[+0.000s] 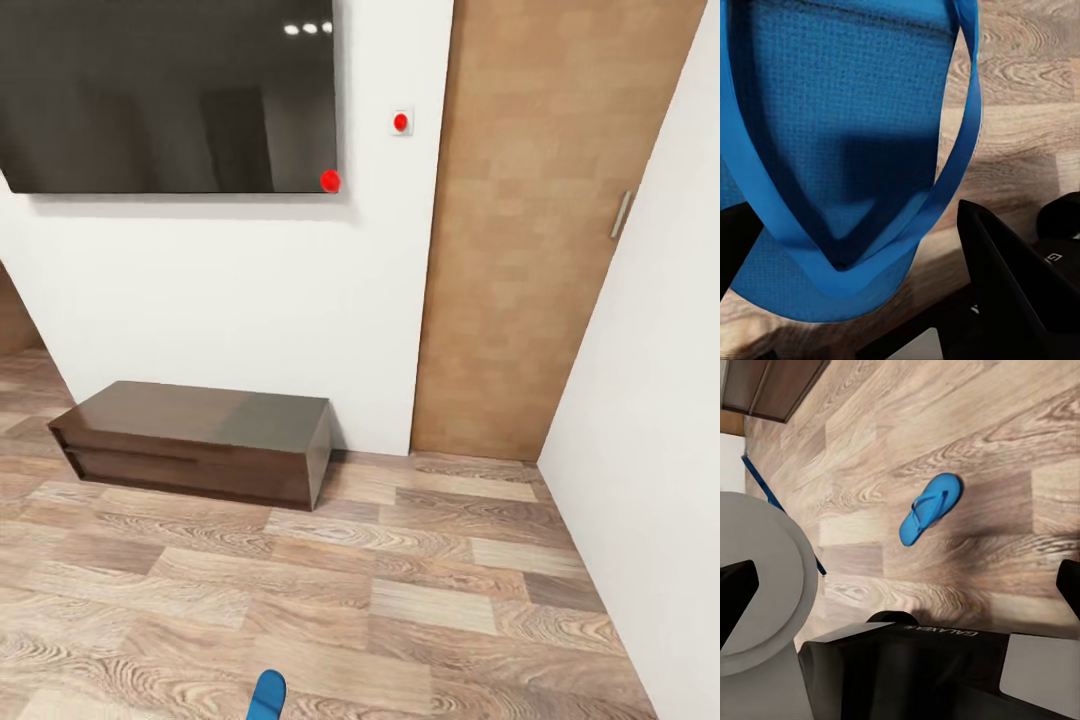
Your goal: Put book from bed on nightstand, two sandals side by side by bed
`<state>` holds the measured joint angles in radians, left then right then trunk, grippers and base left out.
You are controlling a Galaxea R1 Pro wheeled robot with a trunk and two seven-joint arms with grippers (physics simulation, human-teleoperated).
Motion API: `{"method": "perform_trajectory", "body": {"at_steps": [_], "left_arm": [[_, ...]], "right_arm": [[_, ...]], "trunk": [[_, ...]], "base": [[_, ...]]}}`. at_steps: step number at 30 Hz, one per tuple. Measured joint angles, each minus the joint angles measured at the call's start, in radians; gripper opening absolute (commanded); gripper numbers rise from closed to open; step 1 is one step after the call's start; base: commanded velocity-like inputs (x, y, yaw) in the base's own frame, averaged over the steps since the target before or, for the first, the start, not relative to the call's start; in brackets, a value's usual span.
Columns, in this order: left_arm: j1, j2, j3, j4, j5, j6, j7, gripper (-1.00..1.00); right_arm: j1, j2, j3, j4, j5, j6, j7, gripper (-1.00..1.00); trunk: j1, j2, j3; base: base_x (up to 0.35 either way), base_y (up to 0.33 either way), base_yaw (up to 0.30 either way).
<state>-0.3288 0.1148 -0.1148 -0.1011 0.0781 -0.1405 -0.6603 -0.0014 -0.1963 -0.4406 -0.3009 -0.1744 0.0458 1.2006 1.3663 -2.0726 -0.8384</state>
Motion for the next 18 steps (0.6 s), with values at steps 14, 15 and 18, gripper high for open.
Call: {"method": "perform_trajectory", "body": {"at_steps": [14,15,18], "left_arm": [[0.000,0.000,-0.001,0.000,0.000,-0.001,0.002,-1.00],[0.000,0.000,0.000,0.000,0.000,0.000,0.000,-1.00],[0.000,0.000,0.000,0.000,0.000,0.000,0.000,-1.00]], "right_arm": [[0.000,0.000,0.000,0.000,0.000,0.000,0.000,1.00],[0.000,0.000,0.000,0.000,0.000,0.000,0.000,1.00],[0.000,0.000,0.000,0.000,0.000,0.000,0.000,1.00]], "trunk": [[0.000,0.000,0.000],[0.000,0.000,0.000],[0.000,0.000,0.000]], "base": [[0.001,-0.001,0.293],[0.000,0.000,0.293],[0.000,0.000,0.293]]}}
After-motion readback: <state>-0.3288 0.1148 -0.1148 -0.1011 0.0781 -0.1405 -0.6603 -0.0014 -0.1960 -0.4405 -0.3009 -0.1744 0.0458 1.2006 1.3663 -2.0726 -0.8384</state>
